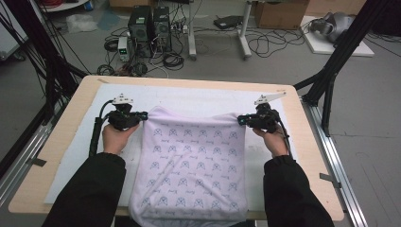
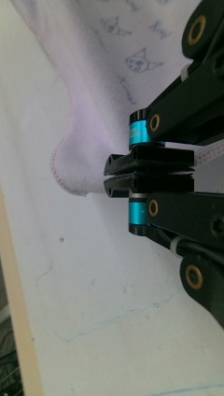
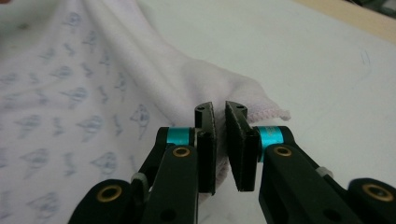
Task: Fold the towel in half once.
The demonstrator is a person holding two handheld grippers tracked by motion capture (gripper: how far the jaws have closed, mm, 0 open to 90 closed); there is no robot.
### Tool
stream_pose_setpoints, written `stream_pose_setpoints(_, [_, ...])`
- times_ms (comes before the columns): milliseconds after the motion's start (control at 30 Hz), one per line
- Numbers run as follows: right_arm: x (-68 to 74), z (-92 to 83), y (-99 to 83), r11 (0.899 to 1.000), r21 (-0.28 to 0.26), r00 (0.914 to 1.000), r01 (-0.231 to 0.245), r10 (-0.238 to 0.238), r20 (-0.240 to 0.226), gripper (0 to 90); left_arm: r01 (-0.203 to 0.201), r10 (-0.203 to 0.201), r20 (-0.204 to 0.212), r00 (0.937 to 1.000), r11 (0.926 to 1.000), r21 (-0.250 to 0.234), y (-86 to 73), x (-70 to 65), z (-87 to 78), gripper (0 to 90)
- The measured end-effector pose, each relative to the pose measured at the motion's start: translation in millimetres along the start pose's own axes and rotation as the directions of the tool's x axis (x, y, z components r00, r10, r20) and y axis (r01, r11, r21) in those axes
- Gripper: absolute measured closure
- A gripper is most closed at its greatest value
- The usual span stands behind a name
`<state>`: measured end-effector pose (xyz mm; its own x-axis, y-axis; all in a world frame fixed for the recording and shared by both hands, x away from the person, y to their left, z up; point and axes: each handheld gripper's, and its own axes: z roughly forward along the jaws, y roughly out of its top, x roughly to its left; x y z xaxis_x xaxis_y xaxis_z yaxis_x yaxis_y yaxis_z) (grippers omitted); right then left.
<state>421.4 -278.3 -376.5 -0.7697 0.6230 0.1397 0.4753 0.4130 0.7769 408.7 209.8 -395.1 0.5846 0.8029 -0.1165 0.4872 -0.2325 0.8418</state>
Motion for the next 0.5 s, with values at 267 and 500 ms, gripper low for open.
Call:
stream_pose_setpoints(267, [36.9, -34.3, -14.4, 0.999, -0.027, 0.9964, 0.025, -0.027, -0.081, 82.5, -0.106, 0.11, 0.082, 0.9906, 0.9934, -0.042, -20.9, -30.2, -52.2, 87.1])
stream_pose_setpoints(500, [74.9, -37.3, -58.4, 0.997, 0.048, 0.9916, 0.055, -0.049, -0.12, 82.2, -0.081, 0.084, 0.147, 0.9855, 0.9964, -0.027, -77.6, -45.8, -76.2, 86.0])
